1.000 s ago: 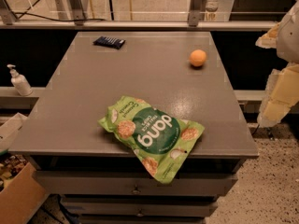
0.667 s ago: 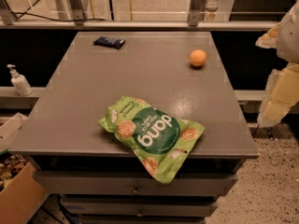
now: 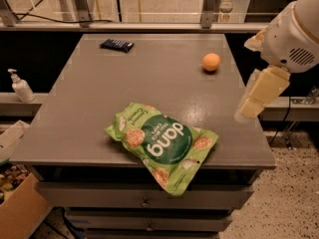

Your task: Pick rxbar blueberry

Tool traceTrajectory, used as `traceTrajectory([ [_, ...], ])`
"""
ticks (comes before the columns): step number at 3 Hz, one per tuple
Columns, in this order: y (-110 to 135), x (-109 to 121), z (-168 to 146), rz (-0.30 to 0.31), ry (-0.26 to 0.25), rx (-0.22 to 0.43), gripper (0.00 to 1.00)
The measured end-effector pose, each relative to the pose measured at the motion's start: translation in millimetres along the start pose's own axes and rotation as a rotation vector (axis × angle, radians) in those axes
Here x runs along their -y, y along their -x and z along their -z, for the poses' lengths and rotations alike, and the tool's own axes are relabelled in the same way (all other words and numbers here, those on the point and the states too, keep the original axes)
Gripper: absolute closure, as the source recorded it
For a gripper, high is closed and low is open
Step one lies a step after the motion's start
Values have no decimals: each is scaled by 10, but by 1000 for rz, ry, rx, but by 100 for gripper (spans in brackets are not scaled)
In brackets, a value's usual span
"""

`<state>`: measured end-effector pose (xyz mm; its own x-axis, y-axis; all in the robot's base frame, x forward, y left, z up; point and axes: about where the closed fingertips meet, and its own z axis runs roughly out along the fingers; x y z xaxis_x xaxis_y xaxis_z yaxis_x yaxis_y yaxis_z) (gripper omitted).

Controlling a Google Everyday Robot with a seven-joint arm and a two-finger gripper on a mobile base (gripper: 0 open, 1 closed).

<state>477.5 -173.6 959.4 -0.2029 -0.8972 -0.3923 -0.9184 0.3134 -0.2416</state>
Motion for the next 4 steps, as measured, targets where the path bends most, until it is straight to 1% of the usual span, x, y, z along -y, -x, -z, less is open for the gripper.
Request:
traceTrajectory([
  [1, 382, 158, -325, -44, 10, 124, 0],
  [2, 760, 324, -615, -88, 14, 227, 0],
  [3, 1192, 542, -864, -150, -12, 333, 0],
  [4, 1193, 541, -863, -150, -12, 333, 0],
])
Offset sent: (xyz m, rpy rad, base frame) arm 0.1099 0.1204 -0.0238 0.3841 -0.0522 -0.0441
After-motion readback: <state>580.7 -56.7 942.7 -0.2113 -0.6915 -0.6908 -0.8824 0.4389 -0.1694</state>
